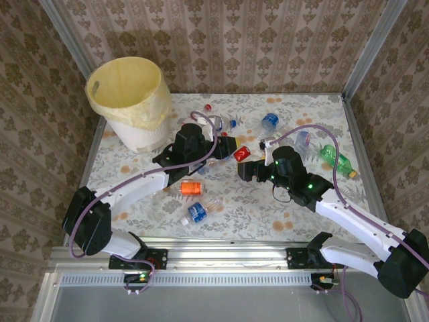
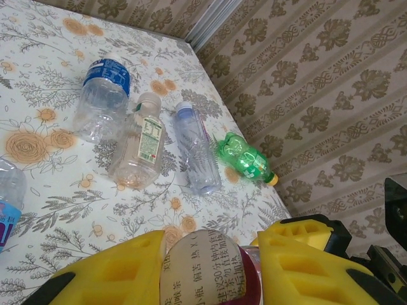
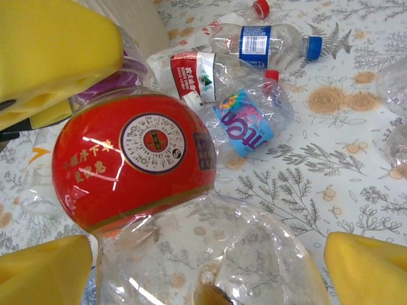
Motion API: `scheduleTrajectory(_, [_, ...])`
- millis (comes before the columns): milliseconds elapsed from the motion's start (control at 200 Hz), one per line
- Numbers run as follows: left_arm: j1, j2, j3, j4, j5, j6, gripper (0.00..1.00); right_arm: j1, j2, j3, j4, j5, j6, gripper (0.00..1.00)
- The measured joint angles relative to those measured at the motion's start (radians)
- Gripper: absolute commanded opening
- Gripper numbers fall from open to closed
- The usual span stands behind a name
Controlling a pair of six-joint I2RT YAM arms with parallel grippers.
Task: Throw the plastic bottles in the bin
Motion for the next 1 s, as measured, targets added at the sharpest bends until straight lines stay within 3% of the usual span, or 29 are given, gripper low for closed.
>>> scheduleTrajectory(570, [0.084,-0.024,0.0,-0.085,-0.009,0.081,0.04,0.0,0.0,0.0,-0.011,0.001,-0.009,1.0])
scheduleTrajectory(1000, [0.237,-0.189,0.093,-0.308,-0.078,0.297,0.04,-0.005,-0.082,-0.055,-0.058,0.047,-0.009,1.0])
